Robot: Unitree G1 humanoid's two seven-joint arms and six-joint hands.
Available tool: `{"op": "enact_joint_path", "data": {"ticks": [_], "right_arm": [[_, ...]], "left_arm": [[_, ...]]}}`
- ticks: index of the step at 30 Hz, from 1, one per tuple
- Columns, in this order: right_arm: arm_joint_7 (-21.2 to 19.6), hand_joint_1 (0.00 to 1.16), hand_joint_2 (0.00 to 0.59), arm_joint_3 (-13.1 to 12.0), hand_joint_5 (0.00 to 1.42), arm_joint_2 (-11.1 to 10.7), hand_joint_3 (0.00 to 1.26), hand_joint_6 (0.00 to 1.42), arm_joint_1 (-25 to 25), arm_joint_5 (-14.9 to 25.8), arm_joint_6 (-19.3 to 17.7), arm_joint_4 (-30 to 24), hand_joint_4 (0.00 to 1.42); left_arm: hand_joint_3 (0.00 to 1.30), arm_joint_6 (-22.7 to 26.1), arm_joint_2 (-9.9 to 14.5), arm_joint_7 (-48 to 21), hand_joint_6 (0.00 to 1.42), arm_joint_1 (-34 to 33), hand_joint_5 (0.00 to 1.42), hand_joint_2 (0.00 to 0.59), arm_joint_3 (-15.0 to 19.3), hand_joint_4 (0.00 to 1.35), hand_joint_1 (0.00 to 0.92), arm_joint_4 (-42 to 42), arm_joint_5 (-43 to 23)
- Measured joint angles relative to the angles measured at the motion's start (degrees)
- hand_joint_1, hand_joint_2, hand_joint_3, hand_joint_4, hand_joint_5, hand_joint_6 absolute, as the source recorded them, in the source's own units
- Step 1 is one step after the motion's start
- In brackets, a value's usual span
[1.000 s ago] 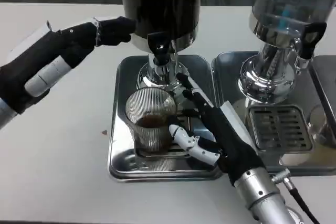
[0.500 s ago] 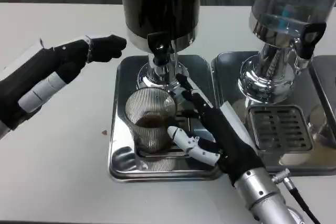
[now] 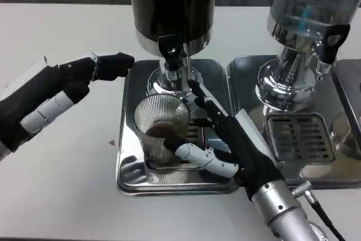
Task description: Grasp the cup under the faucet to collect the drink, then remove the cup.
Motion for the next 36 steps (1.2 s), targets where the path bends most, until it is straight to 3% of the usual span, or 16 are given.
{"op": "enact_joint_path", "data": {"ticks": [21, 36], "right_arm": [[0.59, 0.24, 0.000, 1.73, 0.00, -1.03, 0.00, 0.16, -2.01, -2.20, 3.75, -1.91, 0.00], [0.61, 0.23, 0.000, 1.78, 0.00, -0.90, 0.00, 0.16, -5.98, -1.81, 3.61, 3.25, 0.00]], "left_arm": [[0.27, -2.07, 0.44, 1.87, 0.19, 1.50, 0.20, 0.110, -0.04, 0.22, 0.000, 1.92, 1.97], [0.28, -2.36, 0.84, 2.96, 0.19, 2.60, 0.21, 0.112, -0.02, 0.22, 0.000, 1.93, 1.97]]}}
